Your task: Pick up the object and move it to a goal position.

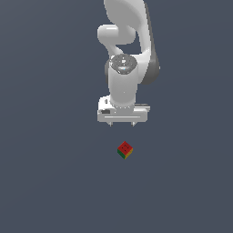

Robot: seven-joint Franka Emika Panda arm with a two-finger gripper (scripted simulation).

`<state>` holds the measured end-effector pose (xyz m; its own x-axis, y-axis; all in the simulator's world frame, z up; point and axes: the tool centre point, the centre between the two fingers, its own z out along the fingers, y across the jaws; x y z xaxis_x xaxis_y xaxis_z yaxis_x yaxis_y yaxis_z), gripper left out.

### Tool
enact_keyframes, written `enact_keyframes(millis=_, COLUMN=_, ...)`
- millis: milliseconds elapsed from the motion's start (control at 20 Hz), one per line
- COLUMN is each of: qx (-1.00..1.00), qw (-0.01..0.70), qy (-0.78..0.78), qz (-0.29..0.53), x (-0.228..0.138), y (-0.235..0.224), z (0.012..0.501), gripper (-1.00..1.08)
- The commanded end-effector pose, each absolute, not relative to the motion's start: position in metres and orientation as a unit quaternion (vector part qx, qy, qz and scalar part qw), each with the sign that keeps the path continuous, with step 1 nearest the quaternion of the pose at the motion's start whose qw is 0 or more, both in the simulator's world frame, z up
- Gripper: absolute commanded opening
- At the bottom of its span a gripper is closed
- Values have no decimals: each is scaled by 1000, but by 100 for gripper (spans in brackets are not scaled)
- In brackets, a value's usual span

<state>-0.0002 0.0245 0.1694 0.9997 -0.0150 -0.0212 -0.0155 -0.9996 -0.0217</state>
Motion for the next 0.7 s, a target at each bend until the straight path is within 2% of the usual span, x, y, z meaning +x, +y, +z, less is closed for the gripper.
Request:
enact_keyframes(millis=0, qx=-1000, qw=11, qy=8, qz=11, x=0, y=24, z=169, gripper=100)
enact_keyframes(millis=650, qx=-1000, qw=26, qy=0, qz=-5, x=10, y=49, z=177, gripper=100)
